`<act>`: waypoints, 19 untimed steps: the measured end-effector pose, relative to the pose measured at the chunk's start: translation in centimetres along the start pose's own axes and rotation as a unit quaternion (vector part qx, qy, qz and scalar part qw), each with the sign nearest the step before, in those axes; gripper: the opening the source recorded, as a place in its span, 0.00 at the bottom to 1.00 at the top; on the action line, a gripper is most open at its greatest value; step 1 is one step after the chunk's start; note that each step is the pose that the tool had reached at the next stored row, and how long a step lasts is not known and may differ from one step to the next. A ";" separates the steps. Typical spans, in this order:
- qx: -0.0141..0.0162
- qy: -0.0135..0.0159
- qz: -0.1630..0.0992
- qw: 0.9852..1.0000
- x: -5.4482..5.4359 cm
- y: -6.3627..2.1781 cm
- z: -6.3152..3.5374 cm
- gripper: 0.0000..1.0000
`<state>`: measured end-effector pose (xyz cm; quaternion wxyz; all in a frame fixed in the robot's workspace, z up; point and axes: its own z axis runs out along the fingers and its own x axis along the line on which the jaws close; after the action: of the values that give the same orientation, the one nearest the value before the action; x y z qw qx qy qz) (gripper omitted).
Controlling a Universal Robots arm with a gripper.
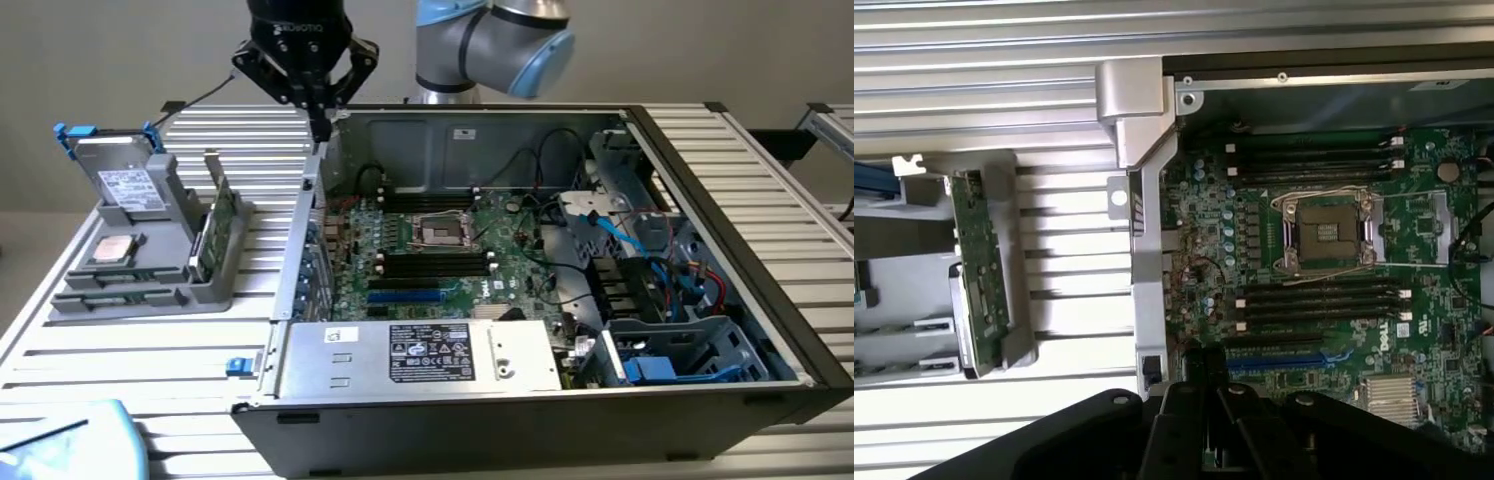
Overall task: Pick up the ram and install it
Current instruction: 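Reach for the ram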
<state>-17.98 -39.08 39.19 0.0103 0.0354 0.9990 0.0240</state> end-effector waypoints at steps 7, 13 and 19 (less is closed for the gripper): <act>0.000 0.000 0.000 1.000 3.2 0.00 0.03 0.10; 0.000 0.000 0.000 1.000 5.9 -0.04 0.10 0.10; 0.000 0.000 0.000 1.000 8.7 -0.13 0.25 0.10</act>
<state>-26.61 -38.58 38.76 0.0102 0.0354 0.9990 0.0241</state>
